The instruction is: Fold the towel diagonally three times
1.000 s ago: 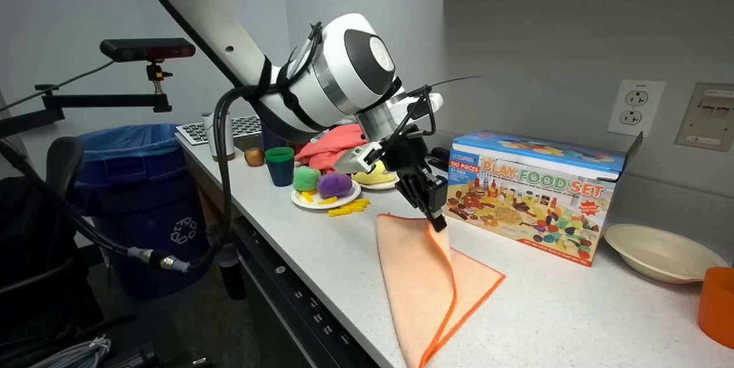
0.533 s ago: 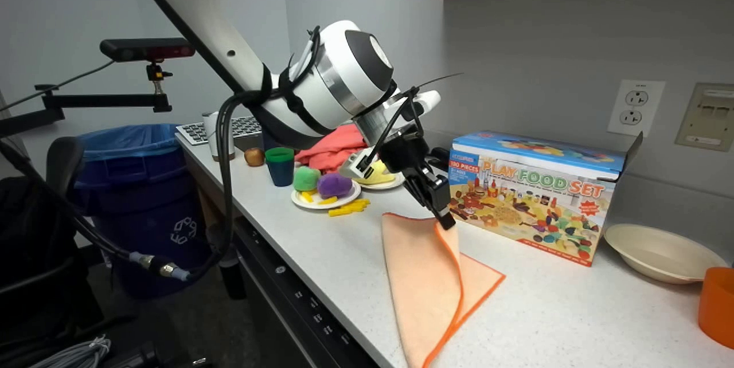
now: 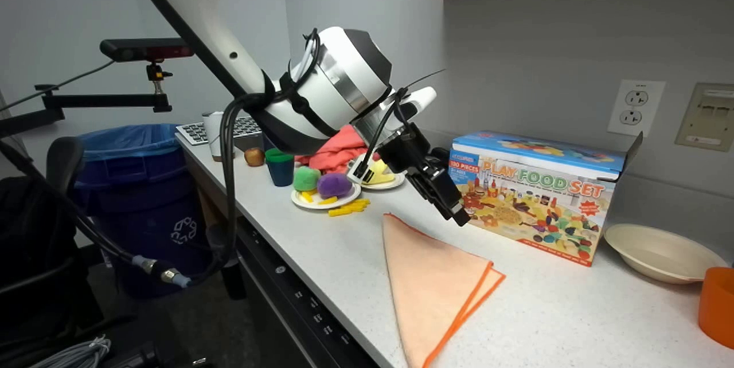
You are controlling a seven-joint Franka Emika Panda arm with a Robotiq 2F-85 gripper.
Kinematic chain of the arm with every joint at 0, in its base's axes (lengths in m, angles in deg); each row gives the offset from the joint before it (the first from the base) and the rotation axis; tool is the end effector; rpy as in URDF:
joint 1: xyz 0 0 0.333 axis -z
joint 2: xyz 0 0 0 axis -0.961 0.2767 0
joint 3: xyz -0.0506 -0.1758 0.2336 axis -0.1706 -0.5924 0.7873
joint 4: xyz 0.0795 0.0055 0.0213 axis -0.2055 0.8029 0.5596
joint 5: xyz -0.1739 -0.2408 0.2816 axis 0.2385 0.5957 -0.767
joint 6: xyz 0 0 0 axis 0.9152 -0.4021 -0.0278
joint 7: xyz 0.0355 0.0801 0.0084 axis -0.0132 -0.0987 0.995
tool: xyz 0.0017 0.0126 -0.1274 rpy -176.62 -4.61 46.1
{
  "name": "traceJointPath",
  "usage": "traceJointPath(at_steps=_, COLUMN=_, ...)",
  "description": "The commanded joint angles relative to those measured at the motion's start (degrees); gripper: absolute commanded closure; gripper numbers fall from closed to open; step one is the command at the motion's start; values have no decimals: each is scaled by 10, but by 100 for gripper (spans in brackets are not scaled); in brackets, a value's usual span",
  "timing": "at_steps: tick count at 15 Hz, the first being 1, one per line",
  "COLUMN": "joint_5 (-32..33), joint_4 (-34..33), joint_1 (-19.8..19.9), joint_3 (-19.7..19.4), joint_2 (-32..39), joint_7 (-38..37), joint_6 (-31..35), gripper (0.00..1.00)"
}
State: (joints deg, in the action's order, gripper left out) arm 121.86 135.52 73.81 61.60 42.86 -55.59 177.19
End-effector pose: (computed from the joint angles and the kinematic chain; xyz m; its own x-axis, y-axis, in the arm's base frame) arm 0.5474 -0.0400 0.2749 0.7782 -0.2967 0.5535 -0.5384 -0.7689 0.3448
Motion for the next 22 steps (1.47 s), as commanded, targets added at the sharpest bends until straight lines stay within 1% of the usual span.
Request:
traceJointPath(at_steps=1, joint_5=34, joint_4=-13, joint_1=3, joint_3=2, joint_2=9, joint_7=-37, joint_6=-3, gripper=12)
traceJointPath(at_steps=3, joint_5=20, joint_4=-10, joint_1=5, joint_3=4, joint_2=11, joint_7=-24, joint_6=5, gripper=1)
traceJointPath(at_steps=5, joint_5=-12, joint_4=-5, joint_1=7, joint_3=6, joint_2=14, joint_7=12, joint_6=12, gripper=0)
traceJointPath(at_steps=7, joint_5=-23, joint_4=-3, joint_1=7, joint_3=7, joint_2=18, joint_7=30, joint_6=14, gripper=0)
traceJointPath(at_steps=8, joint_5=-5, joint_4=1, joint_1=3, joint_3=6, joint_2=10, joint_7=2, joint_6=0, gripper=0)
traceJointPath(at_steps=18, joint_5=-12, joint_4=2, joint_1=3, joint_3=6, joint_2=15, joint_7=12, joint_6=1, gripper=0)
traceJointPath(at_steps=22, joint_5=-56, joint_4=-21, joint_1=8, joint_3=7, joint_2=6, joint_7=66, joint_6=-8, gripper=0)
